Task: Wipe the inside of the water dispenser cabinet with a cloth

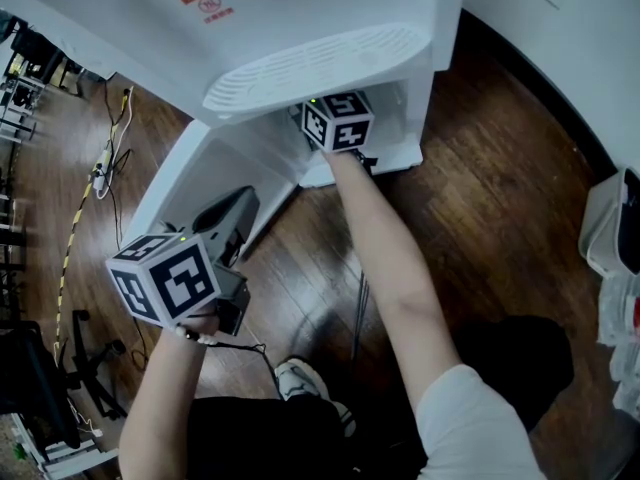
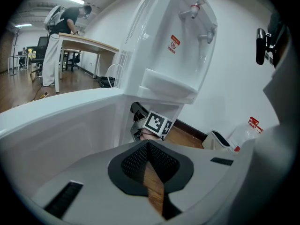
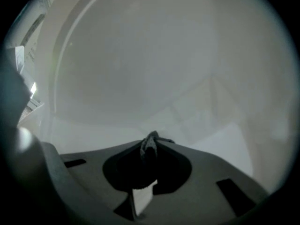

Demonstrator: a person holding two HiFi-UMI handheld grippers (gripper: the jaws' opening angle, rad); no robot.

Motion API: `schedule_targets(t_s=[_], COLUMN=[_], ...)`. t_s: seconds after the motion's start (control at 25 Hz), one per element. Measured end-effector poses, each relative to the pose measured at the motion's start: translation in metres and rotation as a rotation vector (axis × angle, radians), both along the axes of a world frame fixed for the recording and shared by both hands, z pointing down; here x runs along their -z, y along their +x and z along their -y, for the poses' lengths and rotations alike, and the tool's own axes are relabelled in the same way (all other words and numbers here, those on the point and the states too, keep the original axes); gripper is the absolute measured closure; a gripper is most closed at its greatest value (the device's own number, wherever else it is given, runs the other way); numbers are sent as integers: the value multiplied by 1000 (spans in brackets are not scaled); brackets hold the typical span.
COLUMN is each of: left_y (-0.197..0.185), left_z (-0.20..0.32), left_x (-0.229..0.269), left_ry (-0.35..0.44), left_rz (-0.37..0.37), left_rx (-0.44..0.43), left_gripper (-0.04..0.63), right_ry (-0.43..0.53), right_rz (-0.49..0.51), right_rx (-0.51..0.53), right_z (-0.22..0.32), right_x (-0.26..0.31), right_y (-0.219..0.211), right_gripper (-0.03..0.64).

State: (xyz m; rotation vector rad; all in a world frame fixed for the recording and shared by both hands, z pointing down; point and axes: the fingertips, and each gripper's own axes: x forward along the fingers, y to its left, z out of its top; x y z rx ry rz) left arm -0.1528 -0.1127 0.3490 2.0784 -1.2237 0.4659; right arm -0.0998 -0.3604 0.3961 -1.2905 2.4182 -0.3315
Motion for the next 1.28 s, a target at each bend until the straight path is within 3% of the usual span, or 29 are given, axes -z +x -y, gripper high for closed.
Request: schedule_targets(t_s=[0.28, 0.52, 0.64, 0.88, 1.08, 1.28], left_y=[-3, -1, -1, 2, 3, 2], left_z=[0, 1, 2, 1, 1, 2], left_x=[-1, -2, -4, -1, -1, -2], left_ry=[3, -3, -2, -6, -9, -16], left_rz=[7, 0, 9, -6, -8, -12], left_rx=[6, 6, 1, 1, -6, -1], left_gripper=[598, 598, 598, 598, 598, 598], right_ry=[60, 36, -57, -370, -521, -576], right_rz=[27, 33, 15, -42, 3, -11], right_rx=[-28, -19, -33, -83, -121, -160], right_z=[-6, -4, 2, 10, 13, 11], right_x=[28, 19, -16, -116, -145, -165], right_y=[1, 0, 1, 2, 13, 24], right_gripper=[577, 577, 577, 575, 574, 574])
